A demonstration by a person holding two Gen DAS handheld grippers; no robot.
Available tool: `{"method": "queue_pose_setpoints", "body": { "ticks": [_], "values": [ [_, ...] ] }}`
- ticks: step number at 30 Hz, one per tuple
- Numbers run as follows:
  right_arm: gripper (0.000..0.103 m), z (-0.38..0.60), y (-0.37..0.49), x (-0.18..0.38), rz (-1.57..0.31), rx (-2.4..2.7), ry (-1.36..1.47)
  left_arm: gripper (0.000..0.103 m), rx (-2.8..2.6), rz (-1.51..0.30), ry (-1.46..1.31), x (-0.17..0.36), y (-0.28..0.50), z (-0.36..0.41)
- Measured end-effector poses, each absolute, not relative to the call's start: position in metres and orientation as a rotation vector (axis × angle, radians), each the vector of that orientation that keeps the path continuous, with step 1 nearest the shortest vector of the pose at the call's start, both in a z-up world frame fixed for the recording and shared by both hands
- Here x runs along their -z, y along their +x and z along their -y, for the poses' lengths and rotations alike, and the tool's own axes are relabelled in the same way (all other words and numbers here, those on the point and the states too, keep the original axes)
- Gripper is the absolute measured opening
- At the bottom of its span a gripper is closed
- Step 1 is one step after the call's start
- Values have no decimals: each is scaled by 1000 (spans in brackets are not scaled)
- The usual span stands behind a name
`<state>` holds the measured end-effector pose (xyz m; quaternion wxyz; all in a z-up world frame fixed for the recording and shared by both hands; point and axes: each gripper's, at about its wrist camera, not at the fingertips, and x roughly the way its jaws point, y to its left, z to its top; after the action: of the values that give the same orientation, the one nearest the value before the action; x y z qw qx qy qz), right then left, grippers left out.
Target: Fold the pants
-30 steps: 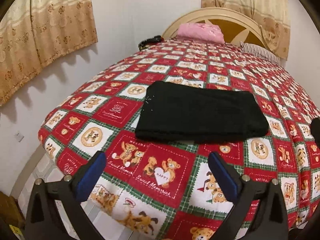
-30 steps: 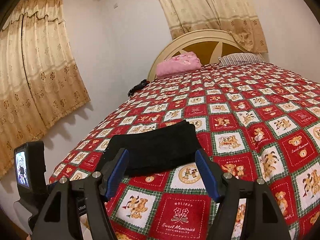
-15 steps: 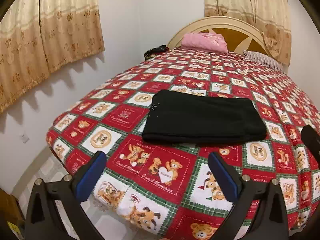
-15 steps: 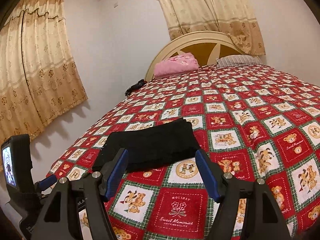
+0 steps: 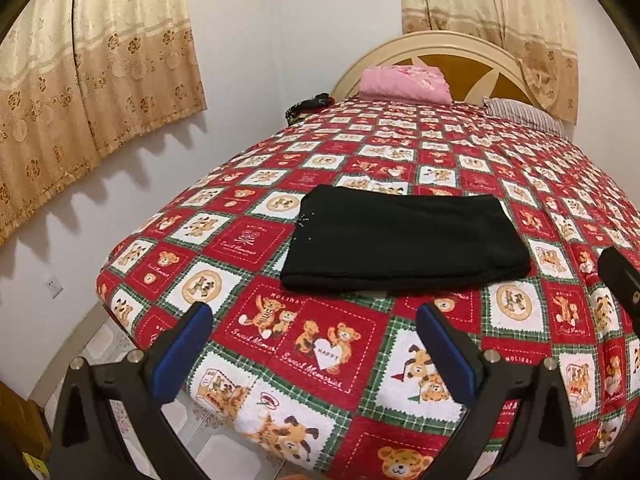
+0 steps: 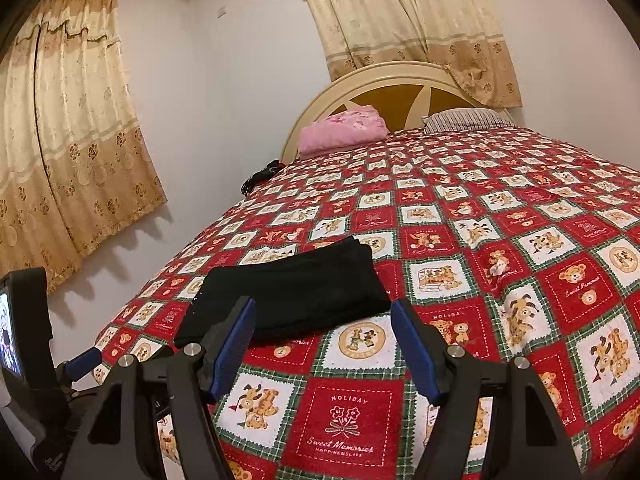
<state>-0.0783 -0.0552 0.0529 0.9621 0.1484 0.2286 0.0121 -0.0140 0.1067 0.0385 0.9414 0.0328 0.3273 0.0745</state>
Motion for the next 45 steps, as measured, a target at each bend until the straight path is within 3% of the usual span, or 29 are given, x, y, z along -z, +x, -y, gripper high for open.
{"method": "queue_pose_setpoints", "body": {
  "ticks": [29, 38, 45],
  "values": [
    [71, 60, -78, -51, -464, -16, 323, 103, -143, -675, 79, -37, -14, -99],
    [71, 59, -85, -56, -419, 13, 297, 103, -189, -574, 154, -44, -20, -94],
    [71, 59, -86, -58, -411, 18, 295, 103, -118, -594, 89, -46, -16, -98]
  ]
}}
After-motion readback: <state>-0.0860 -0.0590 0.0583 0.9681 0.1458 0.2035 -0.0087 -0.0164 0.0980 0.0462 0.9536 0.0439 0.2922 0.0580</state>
